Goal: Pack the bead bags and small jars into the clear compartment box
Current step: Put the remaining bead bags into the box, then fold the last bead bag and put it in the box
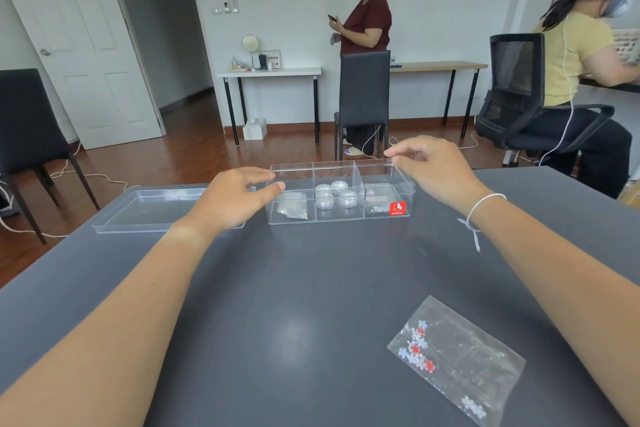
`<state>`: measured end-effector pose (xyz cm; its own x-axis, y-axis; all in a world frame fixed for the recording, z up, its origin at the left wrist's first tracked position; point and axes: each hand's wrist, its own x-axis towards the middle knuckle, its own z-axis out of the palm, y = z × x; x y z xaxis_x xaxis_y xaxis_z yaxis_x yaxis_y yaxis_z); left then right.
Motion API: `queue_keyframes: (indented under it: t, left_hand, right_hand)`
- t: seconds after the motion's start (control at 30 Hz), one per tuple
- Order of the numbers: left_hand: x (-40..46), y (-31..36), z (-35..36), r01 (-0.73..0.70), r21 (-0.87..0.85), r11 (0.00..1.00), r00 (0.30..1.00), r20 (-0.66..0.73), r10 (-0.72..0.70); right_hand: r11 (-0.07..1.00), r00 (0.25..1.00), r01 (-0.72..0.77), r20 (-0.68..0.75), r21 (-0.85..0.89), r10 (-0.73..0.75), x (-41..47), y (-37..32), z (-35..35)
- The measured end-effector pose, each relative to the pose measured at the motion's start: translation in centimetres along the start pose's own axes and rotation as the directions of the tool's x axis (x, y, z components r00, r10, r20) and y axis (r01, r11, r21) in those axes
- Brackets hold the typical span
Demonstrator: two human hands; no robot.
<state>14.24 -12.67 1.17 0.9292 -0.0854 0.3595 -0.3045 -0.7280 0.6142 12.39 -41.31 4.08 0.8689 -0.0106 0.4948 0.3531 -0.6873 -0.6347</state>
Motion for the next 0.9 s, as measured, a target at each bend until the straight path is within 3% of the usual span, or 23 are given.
queue_keyframes:
  t: [0.07, 0.17, 0.23, 0.33, 0.4, 0.5, 0.67, 0.9]
  left_hand:
    - [-0.1, 0.0, -0.1, -0.004, 0.0, 1.0, 1.0, 0.004, 0.004]
    - [-0.3, 0.1, -0.2, -0.005, -0.005, 1.0, 1.0, 0.013, 0.005]
    - [-0.4, 0.2, -0.2, -0.006, -0.004, 1.0, 1.0, 0.018, 0.006]
    - [-0.5, 0.4, -0.2, -0.001, -0.003, 1.0, 1.0, 0.02, 0.001]
    - [-0.5, 0.4, -0.2, 0.005, -0.013, 1.0, 1.0, 0.016, -0.005]
    - [-0.7, 0.5, -0.1, 0.009, -0.044, 0.999, 1.0, 0.013, -0.009]
    - [-0.8, 0.4, 0.2, 0.022, -0.087, 0.996, 1.0, 0.005, -0.022]
    - [-0.7, 0.2, 0.4, 0.047, -0.133, 0.99, 0.999, -0.011, -0.049]
  right_hand:
    - [1.0, 0.997, 0.022, 0.069, 0.016, -0.023, -1.3, -0.7, -0.8]
    - [0.996, 0.955, -0.006, 0.297, 0.092, -0.022, -3.9, -1.6, -2.0]
    - [0.994, 0.874, -0.022, 0.484, 0.108, -0.033, -5.6, -1.8, -2.6]
    - [0.997, 0.692, 0.014, 0.718, 0.082, -0.068, -7.7, -1.7, -2.8]
    - [0.997, 0.588, 0.048, 0.805, 0.059, -0.076, -8.6, -1.5, -2.8]
    - [0.996, 0.515, 0.085, 0.855, 0.026, -0.067, -9.4, -1.5, -3.0]
    - [0.995, 0.498, 0.099, 0.865, 0.004, -0.053, -9.9, -1.6, -2.9]
    - [0.995, 0.609, 0.082, 0.787, 0.063, -0.1, -10.2, -1.7, -2.2]
